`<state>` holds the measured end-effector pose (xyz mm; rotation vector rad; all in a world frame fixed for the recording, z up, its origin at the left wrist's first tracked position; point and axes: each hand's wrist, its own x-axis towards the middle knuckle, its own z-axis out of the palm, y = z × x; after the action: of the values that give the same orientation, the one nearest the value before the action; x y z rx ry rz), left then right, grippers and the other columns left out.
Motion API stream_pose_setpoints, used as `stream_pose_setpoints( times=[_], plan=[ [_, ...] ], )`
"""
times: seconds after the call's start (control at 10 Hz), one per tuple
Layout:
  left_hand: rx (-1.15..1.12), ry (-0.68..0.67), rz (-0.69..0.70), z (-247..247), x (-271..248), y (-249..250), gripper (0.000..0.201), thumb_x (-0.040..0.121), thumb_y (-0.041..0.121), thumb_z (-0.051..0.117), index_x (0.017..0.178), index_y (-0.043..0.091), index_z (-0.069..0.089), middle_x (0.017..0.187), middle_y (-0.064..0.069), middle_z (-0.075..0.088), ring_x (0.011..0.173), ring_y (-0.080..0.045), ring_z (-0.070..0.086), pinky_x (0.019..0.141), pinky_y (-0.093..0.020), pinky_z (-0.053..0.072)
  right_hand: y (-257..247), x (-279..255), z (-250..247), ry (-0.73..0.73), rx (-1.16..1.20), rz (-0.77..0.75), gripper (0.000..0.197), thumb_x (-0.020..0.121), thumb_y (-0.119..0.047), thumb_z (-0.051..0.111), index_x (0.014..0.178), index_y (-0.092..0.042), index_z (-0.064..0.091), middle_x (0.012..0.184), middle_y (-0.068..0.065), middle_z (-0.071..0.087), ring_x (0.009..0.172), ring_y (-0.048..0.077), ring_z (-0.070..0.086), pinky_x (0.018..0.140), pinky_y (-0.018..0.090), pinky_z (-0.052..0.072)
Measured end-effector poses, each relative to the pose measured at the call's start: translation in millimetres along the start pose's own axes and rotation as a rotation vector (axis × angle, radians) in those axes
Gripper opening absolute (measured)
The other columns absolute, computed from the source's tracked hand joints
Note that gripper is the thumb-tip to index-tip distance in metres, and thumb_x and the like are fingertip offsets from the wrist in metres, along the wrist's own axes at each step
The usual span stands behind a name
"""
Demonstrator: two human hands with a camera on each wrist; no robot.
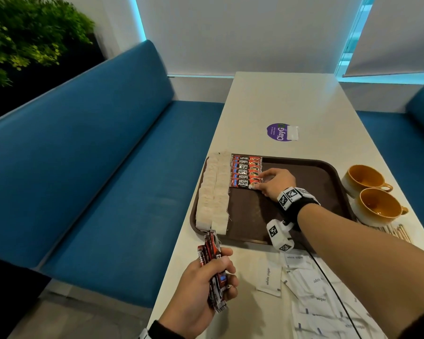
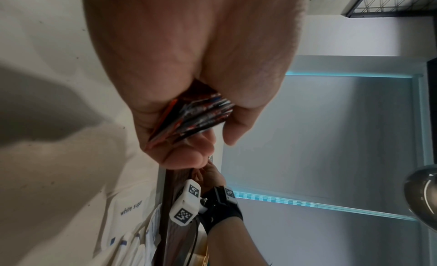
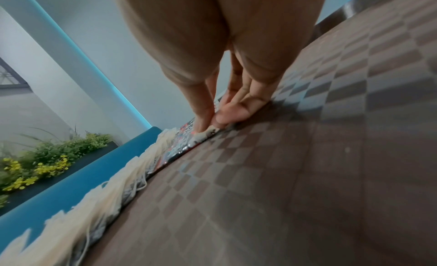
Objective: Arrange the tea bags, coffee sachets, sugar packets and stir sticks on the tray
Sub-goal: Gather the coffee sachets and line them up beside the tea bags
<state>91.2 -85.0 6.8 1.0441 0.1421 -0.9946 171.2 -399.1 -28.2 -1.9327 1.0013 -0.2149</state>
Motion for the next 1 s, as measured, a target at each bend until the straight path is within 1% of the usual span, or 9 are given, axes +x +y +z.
stream_pose_setpoints(
  times=[0.2, 0.3, 0.4, 0.5, 0.6, 0.7, 0.8, 0.9, 1.0],
  plan=[
    [-0.011, 0.021, -0.016, -1, 1, -3, 0.032, 0.092, 0.007, 0.064, 0.122, -0.003, 0.062, 0.083, -0.018, 0.059, 0.068, -0.029, 0.060, 0.056, -0.036, 0.051, 1, 2, 2, 0.006, -0.012, 0.012, 0.034, 0.066, -0.021, 0.097, 0.091, -0.022, 0.074, 0.084, 0.001, 0.075, 0.069, 0.016, 0.072, 0.081, 0.037, 0.063],
    [-0.018, 0.025, -0.021, -1, 1, -5, 0.031, 0.092, 0.007, 0.064, 0.122, -0.003, 0.062, 0.084, -0.018, 0.060, 0.068, -0.029, 0.060, 0.057, -0.036, 0.051, 1, 3, 1, 0.002, -0.010, 0.023, 0.036, 0.065, -0.022, 0.097, 0.092, -0.023, 0.074, 0.086, 0.001, 0.076, 0.070, 0.015, 0.073, 0.076, 0.034, 0.063],
    [-0.027, 0.009, -0.009, 0, -1, -3, 0.035, 0.088, 0.007, 0.067, 0.121, -0.003, 0.063, 0.085, -0.018, 0.060, 0.069, -0.029, 0.060, 0.057, -0.037, 0.051, -1, 0, -4, -0.015, -0.003, 0.020, 0.036, 0.070, -0.021, 0.095, 0.097, -0.022, 0.072, 0.090, 0.002, 0.075, 0.072, 0.015, 0.072, 0.065, 0.028, 0.059],
    [-0.040, -0.023, 0.018, 2, -6, 1, 0.041, 0.077, 0.005, 0.074, 0.117, -0.003, 0.066, 0.087, -0.017, 0.061, 0.069, -0.030, 0.061, 0.058, -0.037, 0.052, -5, -9, -14, -0.023, 0.023, -0.004, 0.034, 0.073, -0.023, 0.093, 0.097, -0.023, 0.069, 0.092, 0.003, 0.074, 0.075, 0.024, 0.075, 0.072, 0.039, 0.064],
    [-0.066, -0.071, 0.048, 1, -11, 4, 0.042, 0.073, -0.002, 0.071, 0.114, -0.003, 0.069, 0.091, -0.016, 0.061, 0.071, -0.031, 0.061, 0.060, -0.038, 0.052, -17, -31, -30, -0.075, 0.043, -0.082, 0.025, 0.082, -0.019, 0.086, 0.100, -0.018, 0.068, 0.086, 0.006, 0.072, 0.062, 0.021, 0.067, 0.063, 0.035, 0.059],
    [-0.057, -0.101, 0.059, 2, -18, 2, 0.047, 0.067, -0.004, 0.058, 0.113, -0.006, 0.069, 0.093, -0.015, 0.058, 0.071, -0.032, 0.060, 0.060, -0.038, 0.052, -37, -71, -52, -0.154, 0.056, -0.208, 0.016, 0.086, -0.015, 0.081, 0.098, -0.013, 0.071, 0.087, 0.009, 0.067, 0.060, 0.020, 0.062, 0.062, 0.034, 0.054],
    [-0.014, -0.135, 0.058, 5, -32, -1, 0.046, 0.064, -0.005, 0.052, 0.105, -0.005, 0.071, 0.085, -0.014, 0.058, 0.070, -0.034, 0.062, 0.060, -0.038, 0.053, -50, -132, -78, -0.263, 0.067, -0.302, 0.011, 0.090, -0.014, 0.077, 0.100, -0.012, 0.073, 0.087, 0.010, 0.068, 0.061, 0.018, 0.064, 0.055, 0.023, 0.052],
    [0.049, -0.179, 0.058, 11, -48, -5, 0.045, 0.067, -0.005, 0.052, 0.107, -0.007, 0.071, 0.084, -0.017, 0.059, 0.072, -0.037, 0.065, 0.060, -0.039, 0.057, -51, -196, -98, -0.365, 0.089, -0.372, 0.011, 0.091, -0.013, 0.075, 0.102, -0.011, 0.074, 0.092, 0.015, 0.072, 0.067, 0.018, 0.068, 0.063, 0.026, 0.057],
    [0.100, -0.237, 0.052, 17, -62, -10, 0.039, 0.073, -0.005, 0.057, 0.109, -0.007, 0.071, 0.089, -0.022, 0.060, 0.075, -0.040, 0.069, 0.063, -0.041, 0.060, -34, -242, -100, -0.433, 0.171, -0.368, 0.014, 0.090, -0.011, 0.076, 0.104, -0.010, 0.073, 0.095, 0.015, 0.072, 0.071, 0.022, 0.069, 0.068, 0.034, 0.059]
  ],
)
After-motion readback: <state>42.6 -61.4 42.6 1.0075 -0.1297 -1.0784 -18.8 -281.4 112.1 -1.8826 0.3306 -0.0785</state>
